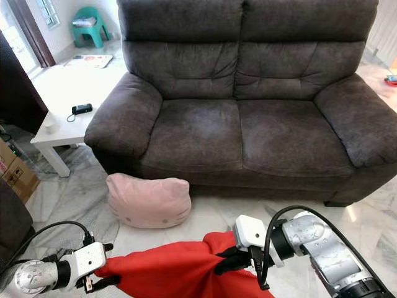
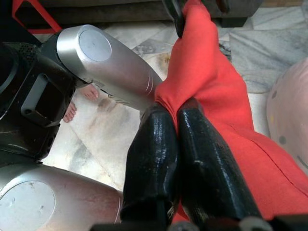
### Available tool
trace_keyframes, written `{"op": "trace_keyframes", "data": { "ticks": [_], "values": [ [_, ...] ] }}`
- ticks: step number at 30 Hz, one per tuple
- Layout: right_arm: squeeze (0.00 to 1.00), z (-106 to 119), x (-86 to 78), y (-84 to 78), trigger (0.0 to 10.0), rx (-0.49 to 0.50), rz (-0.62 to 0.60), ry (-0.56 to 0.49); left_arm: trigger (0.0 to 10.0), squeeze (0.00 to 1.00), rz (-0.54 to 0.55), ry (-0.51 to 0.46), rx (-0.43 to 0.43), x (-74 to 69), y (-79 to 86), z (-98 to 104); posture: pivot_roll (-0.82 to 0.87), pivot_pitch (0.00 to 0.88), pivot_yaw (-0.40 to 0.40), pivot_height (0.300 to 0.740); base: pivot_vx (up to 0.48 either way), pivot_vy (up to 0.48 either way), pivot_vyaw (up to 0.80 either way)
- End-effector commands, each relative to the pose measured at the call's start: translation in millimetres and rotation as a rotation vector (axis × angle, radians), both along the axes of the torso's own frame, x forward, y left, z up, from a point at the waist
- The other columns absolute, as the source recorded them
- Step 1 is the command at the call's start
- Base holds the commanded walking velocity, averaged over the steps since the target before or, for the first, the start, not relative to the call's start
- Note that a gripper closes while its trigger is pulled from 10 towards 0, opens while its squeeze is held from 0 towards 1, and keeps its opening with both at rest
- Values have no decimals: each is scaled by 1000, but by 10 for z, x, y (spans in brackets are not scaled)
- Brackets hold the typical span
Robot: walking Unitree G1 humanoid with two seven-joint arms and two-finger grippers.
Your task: Move the pillow to the sofa from floor
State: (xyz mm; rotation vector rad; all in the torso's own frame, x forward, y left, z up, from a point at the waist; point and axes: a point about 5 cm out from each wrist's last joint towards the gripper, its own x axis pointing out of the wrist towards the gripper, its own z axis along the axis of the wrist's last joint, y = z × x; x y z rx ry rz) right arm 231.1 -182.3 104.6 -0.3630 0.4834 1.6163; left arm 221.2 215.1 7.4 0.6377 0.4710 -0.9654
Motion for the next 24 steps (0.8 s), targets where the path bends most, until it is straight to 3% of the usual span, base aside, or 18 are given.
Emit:
{"op": "trace_keyframes", "data": {
  "ticks": [1, 5, 6, 24],
  "values": [
    [0, 252, 55, 40, 10000, 89, 27, -88, 10000, 0, -1, 2, 6, -2, 12, -22, 10, 0, -16, 740, 0, 0, 0],
    [0, 255, 52, 35, 10000, 90, 20, -88, 9922, 0, 15, 15, -35, 15, -47, -68, 3, 8, -21, 740, 0, 0, 0],
    [0, 256, 53, 39, 10000, 90, 18, -88, 0, 0, 18, 20, -53, 17, -75, -86, 3, 8, -22, 740, 0, 0, 0],
    [0, 255, 79, 70, 10000, 94, 14, -94, 0, 0, 22, 89, -134, -78, -151, -184, 10, 29, -28, 740, 0, 0, 0]
  ]
}}
